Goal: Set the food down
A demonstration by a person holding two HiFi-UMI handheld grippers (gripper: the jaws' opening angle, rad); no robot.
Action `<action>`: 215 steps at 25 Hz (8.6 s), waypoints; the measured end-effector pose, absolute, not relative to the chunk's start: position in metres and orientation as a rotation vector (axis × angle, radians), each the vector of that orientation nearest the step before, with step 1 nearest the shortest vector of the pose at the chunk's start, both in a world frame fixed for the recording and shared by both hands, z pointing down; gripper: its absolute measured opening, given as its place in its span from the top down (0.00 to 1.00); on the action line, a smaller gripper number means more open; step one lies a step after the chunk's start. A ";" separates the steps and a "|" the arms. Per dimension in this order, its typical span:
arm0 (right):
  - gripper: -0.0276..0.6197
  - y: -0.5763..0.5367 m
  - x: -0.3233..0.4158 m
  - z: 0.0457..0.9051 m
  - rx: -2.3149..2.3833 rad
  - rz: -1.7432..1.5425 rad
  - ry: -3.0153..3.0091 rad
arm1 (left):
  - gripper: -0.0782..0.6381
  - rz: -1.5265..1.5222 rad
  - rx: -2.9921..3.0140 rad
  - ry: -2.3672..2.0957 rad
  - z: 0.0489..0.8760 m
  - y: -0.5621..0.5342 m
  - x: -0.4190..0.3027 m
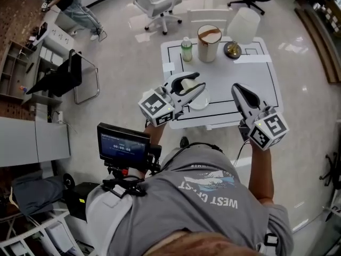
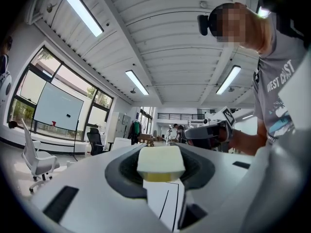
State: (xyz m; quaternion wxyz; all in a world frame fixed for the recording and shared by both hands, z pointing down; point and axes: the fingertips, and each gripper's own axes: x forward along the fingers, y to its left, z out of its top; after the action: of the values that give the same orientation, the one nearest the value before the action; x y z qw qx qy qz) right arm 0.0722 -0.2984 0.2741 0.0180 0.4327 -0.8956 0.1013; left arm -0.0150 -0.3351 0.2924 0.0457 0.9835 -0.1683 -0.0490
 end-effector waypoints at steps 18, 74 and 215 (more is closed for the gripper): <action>0.95 -0.333 0.086 0.294 1.411 0.325 -2.755 | 0.68 -0.054 2.962 -0.482 0.340 -0.381 0.008; 0.95 -0.331 0.099 0.390 1.317 0.631 -2.607 | 0.68 1.198 2.821 -0.587 0.676 -0.396 0.024; 0.95 -0.088 0.109 0.308 1.391 0.152 -2.901 | 0.88 -0.210 3.064 -0.835 0.305 -0.169 -0.022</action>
State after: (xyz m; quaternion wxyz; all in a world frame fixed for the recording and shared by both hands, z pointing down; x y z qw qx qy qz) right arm 0.1086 -0.0885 0.3081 -0.0394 0.4314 -0.9001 0.0470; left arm -0.0217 -0.1688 0.3052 -0.0208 0.9625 -0.2623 -0.0661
